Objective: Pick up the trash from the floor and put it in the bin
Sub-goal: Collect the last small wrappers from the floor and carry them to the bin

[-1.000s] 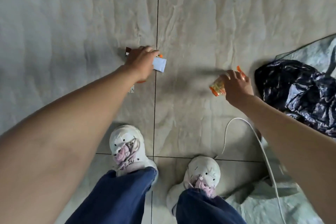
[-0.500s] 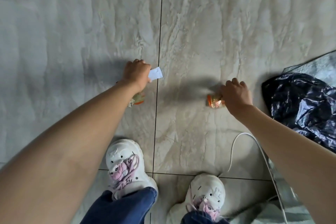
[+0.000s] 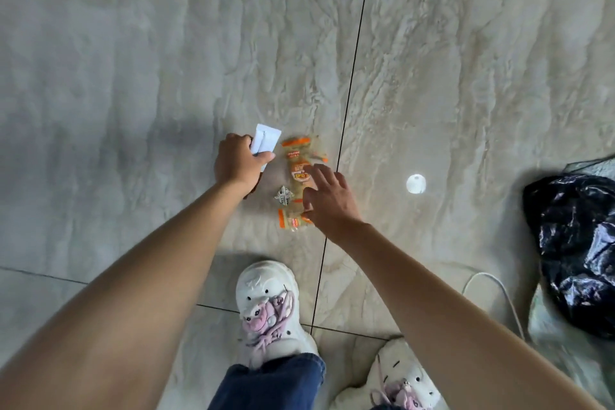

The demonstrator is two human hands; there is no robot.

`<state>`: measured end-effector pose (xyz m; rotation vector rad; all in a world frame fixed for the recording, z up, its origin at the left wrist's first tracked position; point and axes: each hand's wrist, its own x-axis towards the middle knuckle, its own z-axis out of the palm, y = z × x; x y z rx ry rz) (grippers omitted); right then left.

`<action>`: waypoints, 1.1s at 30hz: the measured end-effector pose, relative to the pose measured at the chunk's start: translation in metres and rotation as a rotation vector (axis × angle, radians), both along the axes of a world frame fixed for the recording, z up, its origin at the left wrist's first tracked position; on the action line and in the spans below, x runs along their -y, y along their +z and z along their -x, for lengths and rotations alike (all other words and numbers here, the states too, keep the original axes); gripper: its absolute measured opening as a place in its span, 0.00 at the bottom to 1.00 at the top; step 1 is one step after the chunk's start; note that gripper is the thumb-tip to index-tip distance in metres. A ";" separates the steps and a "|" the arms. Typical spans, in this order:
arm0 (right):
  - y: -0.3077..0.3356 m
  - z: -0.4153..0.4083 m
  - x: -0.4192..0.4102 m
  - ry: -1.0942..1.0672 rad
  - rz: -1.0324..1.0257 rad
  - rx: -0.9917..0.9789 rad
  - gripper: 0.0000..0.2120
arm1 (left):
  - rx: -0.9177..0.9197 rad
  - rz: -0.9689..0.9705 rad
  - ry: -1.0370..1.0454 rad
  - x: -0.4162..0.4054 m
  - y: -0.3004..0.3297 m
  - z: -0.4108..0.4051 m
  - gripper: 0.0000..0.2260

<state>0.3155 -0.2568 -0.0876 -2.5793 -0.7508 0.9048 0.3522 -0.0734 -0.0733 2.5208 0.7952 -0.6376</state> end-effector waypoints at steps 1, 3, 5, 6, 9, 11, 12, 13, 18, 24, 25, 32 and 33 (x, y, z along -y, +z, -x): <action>-0.005 -0.001 -0.013 0.054 0.012 0.058 0.16 | -0.003 0.001 0.002 -0.004 -0.003 0.000 0.17; -0.013 -0.009 -0.034 0.151 0.068 0.128 0.17 | 0.006 0.015 -0.003 -0.011 -0.007 0.001 0.17; -0.023 -0.018 -0.045 0.261 0.155 0.134 0.16 | 0.022 0.014 -0.007 -0.018 -0.011 0.002 0.17; -0.027 -0.021 -0.047 0.300 0.180 0.124 0.16 | 0.028 0.008 -0.008 -0.020 -0.013 0.002 0.17; -0.031 -0.019 -0.039 0.274 0.060 0.195 0.13 | 0.035 0.009 -0.009 -0.026 -0.016 0.005 0.16; -0.026 -0.012 -0.032 0.267 -0.052 0.298 0.11 | 0.038 0.010 -0.006 -0.030 -0.015 0.009 0.15; -0.025 -0.010 -0.027 0.284 -0.101 0.344 0.10 | 0.040 0.014 0.001 -0.032 -0.015 0.011 0.15; -0.024 -0.008 -0.022 0.276 -0.148 0.363 0.10 | 0.044 0.018 0.010 -0.033 -0.015 0.012 0.16; -0.012 -0.011 -0.011 0.021 -0.382 0.289 0.08 | 0.045 0.015 0.021 -0.037 -0.008 0.017 0.15; 0.021 -0.001 -0.013 -0.419 -0.487 0.123 0.09 | 0.061 0.027 0.090 -0.045 0.005 0.015 0.15; 0.023 0.001 -0.013 -0.486 -0.483 0.067 0.11 | 0.066 0.032 0.095 -0.045 0.007 0.015 0.15; 0.038 -0.025 -0.033 -0.931 -0.432 -0.079 0.17 | 0.107 0.094 0.131 -0.060 0.031 0.022 0.15; 0.042 -0.029 -0.035 -0.969 -0.428 -0.089 0.17 | 0.100 0.102 0.147 -0.063 0.037 0.024 0.16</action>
